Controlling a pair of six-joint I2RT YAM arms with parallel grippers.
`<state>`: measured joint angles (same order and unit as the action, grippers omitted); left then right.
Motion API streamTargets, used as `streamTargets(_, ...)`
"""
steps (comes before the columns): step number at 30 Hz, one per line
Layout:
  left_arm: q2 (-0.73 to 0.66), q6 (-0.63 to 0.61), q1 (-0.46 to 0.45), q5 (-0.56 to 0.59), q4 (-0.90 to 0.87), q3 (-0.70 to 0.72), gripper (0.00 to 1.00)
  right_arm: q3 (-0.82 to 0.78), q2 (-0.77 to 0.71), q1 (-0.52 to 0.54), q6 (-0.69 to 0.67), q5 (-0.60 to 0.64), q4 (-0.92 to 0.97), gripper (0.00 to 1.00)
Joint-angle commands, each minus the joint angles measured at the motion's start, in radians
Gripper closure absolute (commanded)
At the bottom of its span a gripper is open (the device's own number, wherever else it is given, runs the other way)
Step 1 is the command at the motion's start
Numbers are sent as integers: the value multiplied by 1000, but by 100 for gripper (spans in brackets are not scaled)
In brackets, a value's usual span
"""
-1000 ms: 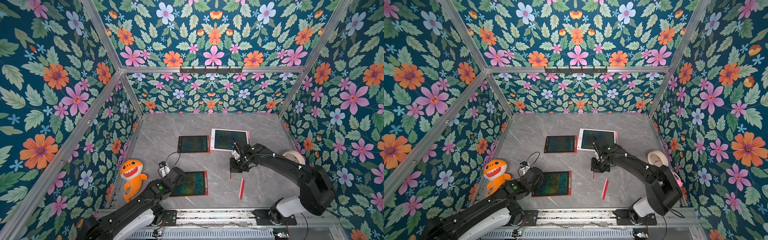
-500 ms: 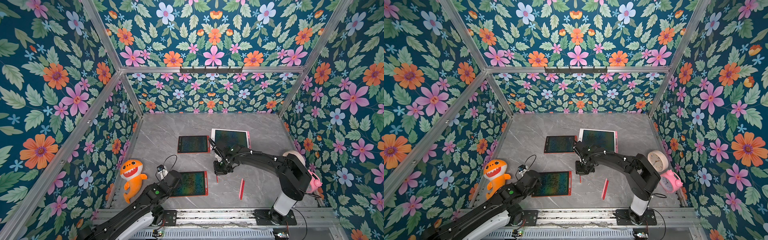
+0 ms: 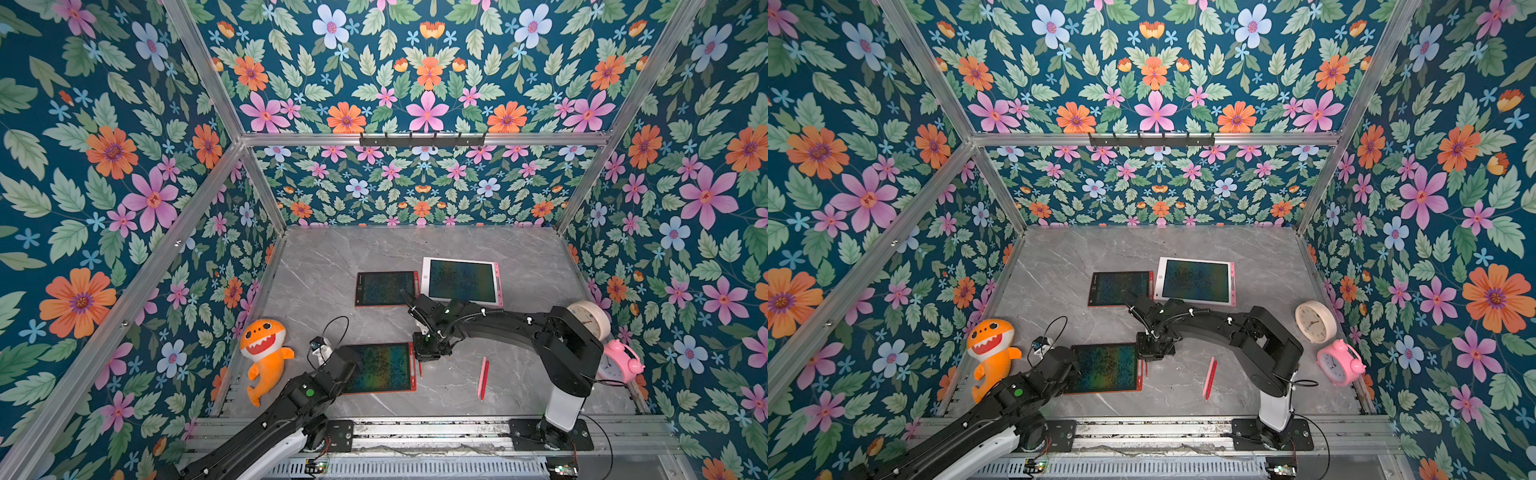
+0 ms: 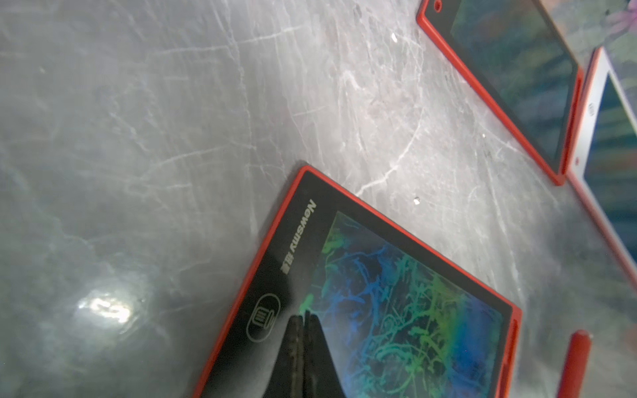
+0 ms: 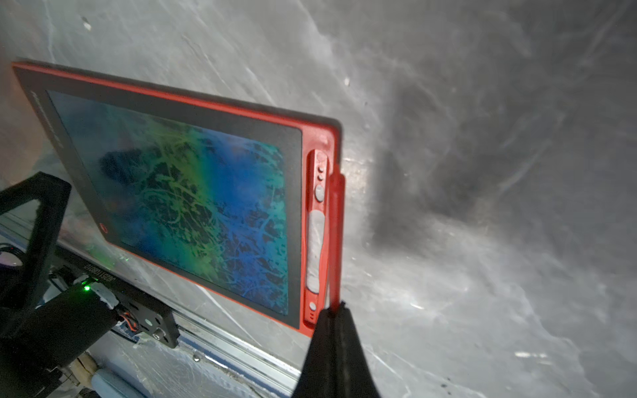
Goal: Place the stylus back onto the writing tablet
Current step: Place the stylus on the writing tablet.
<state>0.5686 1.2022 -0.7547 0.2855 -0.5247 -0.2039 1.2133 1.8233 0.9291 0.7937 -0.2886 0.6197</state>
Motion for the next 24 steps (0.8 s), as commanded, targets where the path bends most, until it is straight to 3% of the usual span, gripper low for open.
streamTargets(1, -33, 34, -1, -7, 8, 21, 100, -12, 0, 8, 51, -15, -42, 100)
streamTargets(7, -77, 47, 0, -6, -11, 41, 100, -7, 25, 25, 61, -33, -60, 100)
streamTargets(24, -25, 39, 0, -17, 29, 54, 100, -23, 76, 30, 67, -50, -106, 100)
